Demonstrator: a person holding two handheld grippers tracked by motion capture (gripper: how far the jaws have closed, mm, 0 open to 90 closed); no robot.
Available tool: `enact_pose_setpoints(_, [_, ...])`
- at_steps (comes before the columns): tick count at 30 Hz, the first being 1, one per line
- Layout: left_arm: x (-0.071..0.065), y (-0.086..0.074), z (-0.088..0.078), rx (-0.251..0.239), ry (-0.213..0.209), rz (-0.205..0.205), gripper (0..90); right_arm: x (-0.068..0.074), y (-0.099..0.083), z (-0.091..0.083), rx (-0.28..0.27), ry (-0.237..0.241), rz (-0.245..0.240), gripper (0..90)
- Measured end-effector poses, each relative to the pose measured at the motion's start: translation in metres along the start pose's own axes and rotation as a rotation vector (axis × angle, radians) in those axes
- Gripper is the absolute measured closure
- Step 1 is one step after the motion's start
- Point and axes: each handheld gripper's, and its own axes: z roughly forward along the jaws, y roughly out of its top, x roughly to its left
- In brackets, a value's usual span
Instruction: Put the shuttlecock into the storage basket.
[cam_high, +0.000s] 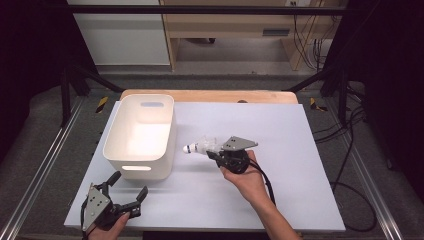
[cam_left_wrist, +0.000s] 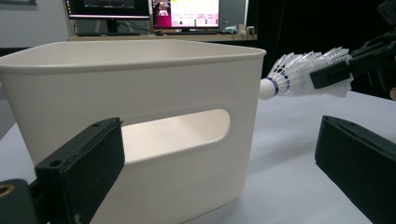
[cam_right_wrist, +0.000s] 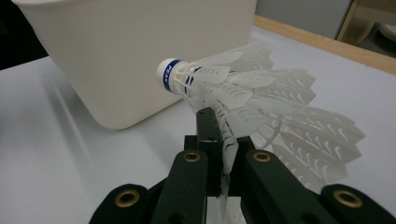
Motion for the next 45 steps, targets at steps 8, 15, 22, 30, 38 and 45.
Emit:
enact_pose_setpoints(8, [0.001,-0.001,0.002,0.001,0.003,-0.001,1.5,-0.005,0.029,-0.012,-0.035,-0.008,-0.019,89.3])
enact_pose_setpoints(15, [0.001,-0.001,0.002,-0.001,0.006,-0.002,1.5,-0.004,0.061,-0.014,-0.064,-0.004,-0.031,89.3])
enact_pose_setpoints(22, [0.000,-0.001,0.003,-0.001,-0.001,0.001,1.5,-0.002,0.087,0.001,-0.067,0.023,-0.034,89.3])
enact_pose_setpoints(30, [0.001,-0.001,0.003,-0.008,0.003,-0.003,1.5,0.009,0.112,0.026,-0.046,0.050,-0.067,89.3])
enact_pose_setpoints(38, [0.002,0.000,0.003,-0.010,0.006,-0.001,1.6,0.020,0.128,0.050,-0.049,0.078,-0.084,89.3])
enact_pose_setpoints(45, [0.002,0.000,0.003,-0.012,0.005,-0.002,1.5,0.025,0.133,0.071,-0.027,0.088,-0.093,89.3])
